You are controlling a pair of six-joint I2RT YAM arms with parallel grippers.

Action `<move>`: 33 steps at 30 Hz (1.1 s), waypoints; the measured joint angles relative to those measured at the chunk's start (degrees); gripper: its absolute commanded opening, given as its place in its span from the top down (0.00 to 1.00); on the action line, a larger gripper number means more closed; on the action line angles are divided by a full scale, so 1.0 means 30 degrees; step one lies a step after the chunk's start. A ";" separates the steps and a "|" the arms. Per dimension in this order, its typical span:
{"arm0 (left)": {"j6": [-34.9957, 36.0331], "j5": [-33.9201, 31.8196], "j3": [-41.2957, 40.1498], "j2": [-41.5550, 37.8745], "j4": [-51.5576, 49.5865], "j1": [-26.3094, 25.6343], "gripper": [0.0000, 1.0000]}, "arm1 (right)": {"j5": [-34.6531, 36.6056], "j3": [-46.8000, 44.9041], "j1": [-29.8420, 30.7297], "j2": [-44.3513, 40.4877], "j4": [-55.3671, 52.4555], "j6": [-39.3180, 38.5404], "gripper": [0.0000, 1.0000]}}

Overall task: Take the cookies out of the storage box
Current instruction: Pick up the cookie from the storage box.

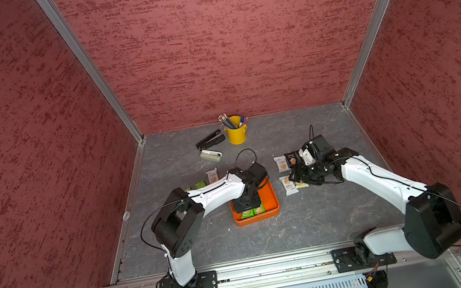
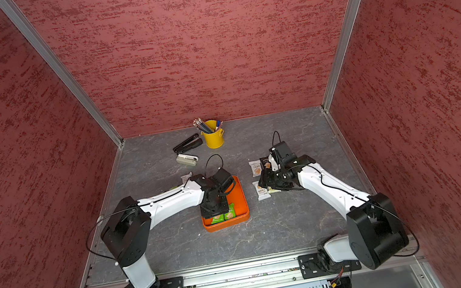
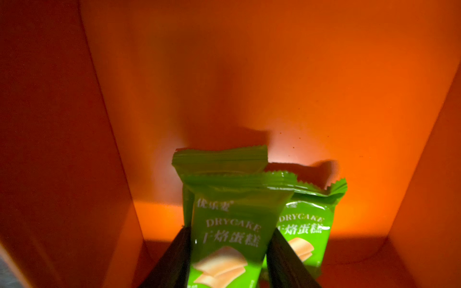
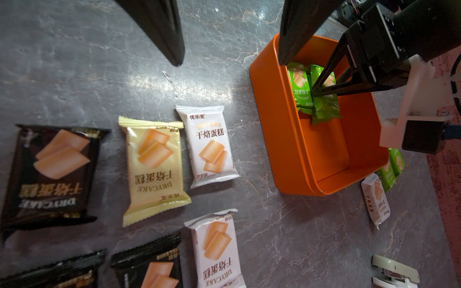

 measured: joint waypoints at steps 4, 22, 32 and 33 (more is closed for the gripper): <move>0.0080 0.0007 -0.0087 -0.0022 0.0138 0.0015 0.61 | 0.0015 0.0000 0.0000 -0.0109 -0.0015 0.0007 0.35; 0.0073 0.0000 0.0925 -0.1428 -0.0124 0.0379 0.61 | 0.0007 0.0000 0.0000 -0.0699 -0.0036 0.0153 0.35; 0.0073 -0.0117 0.0561 -0.5180 -0.0277 0.2470 0.60 | -0.0066 -0.0007 0.0000 -0.0743 0.0073 0.0350 0.36; 0.0095 -0.0131 0.0182 -0.5683 -0.0306 0.2834 0.60 | -0.0087 -0.0007 0.0000 -0.0729 0.0131 0.0372 0.36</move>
